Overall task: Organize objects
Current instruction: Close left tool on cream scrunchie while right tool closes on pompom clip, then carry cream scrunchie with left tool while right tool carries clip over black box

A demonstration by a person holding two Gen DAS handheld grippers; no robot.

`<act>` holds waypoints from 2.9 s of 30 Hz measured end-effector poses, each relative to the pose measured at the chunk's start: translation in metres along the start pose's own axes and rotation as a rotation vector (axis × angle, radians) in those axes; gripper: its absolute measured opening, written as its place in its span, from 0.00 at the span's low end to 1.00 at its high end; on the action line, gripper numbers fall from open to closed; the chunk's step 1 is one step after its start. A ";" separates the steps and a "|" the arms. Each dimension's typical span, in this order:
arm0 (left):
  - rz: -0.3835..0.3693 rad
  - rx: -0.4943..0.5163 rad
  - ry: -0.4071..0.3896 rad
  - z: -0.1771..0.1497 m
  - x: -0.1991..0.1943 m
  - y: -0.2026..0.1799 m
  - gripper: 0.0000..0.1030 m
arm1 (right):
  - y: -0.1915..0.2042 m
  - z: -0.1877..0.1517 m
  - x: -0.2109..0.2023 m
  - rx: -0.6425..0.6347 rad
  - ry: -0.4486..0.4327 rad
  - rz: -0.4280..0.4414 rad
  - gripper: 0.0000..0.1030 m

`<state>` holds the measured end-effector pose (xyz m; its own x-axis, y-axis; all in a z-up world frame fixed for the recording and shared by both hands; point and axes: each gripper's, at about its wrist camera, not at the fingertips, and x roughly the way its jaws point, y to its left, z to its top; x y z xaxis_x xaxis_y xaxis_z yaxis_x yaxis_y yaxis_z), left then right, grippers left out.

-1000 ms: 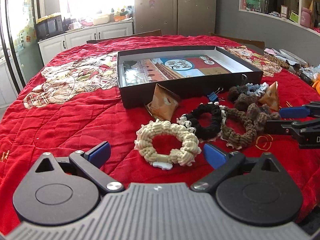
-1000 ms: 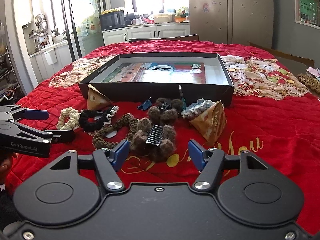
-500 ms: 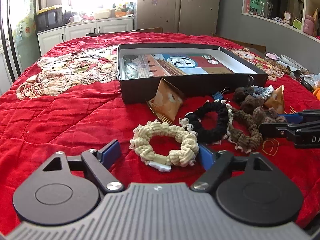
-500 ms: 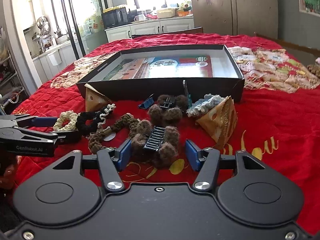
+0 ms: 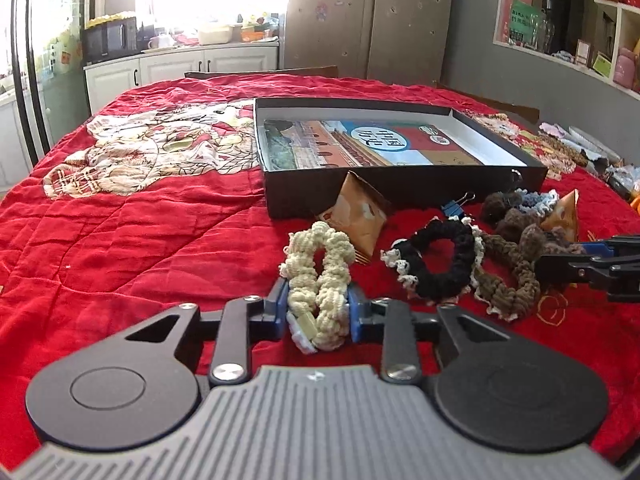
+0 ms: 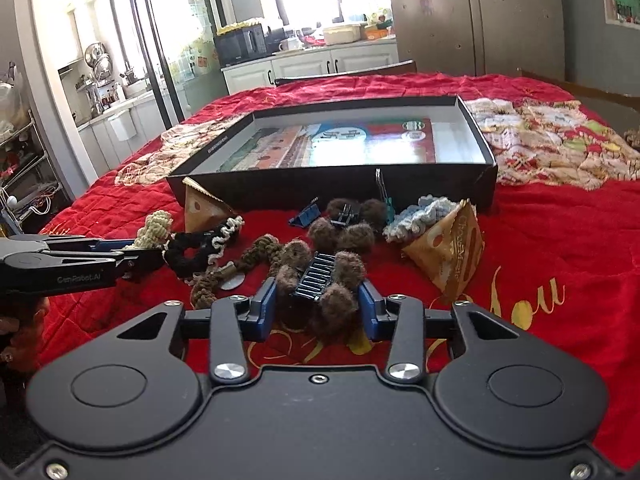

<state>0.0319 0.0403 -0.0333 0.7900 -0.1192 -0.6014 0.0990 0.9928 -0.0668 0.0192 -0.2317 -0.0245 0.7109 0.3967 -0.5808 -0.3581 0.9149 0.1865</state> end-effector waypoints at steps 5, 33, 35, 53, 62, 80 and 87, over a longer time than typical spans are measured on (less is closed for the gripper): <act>0.003 0.003 -0.015 0.001 -0.005 0.001 0.29 | 0.006 0.005 -0.011 -0.033 -0.042 -0.010 0.38; 0.016 0.035 -0.096 0.116 0.065 -0.022 0.30 | -0.027 0.117 0.057 -0.055 -0.161 -0.125 0.38; 0.028 0.027 -0.085 0.122 0.078 -0.021 0.30 | -0.031 0.122 0.070 -0.045 -0.157 -0.132 0.38; 0.049 -0.016 -0.005 0.148 0.146 -0.023 0.34 | -0.051 0.154 0.150 -0.015 -0.092 -0.162 0.39; 0.065 -0.011 0.042 0.150 0.160 -0.020 0.36 | -0.051 0.158 0.178 -0.013 -0.024 -0.198 0.39; 0.071 0.006 0.132 0.155 0.174 -0.014 0.44 | -0.058 0.164 0.199 -0.006 0.082 -0.211 0.41; 0.066 0.017 0.138 0.155 0.174 -0.016 0.55 | -0.056 0.164 0.202 -0.021 0.109 -0.218 0.45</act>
<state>0.2618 0.0030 -0.0139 0.7044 -0.0505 -0.7080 0.0608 0.9981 -0.0107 0.2825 -0.1905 -0.0223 0.7036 0.1790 -0.6877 -0.2168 0.9757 0.0321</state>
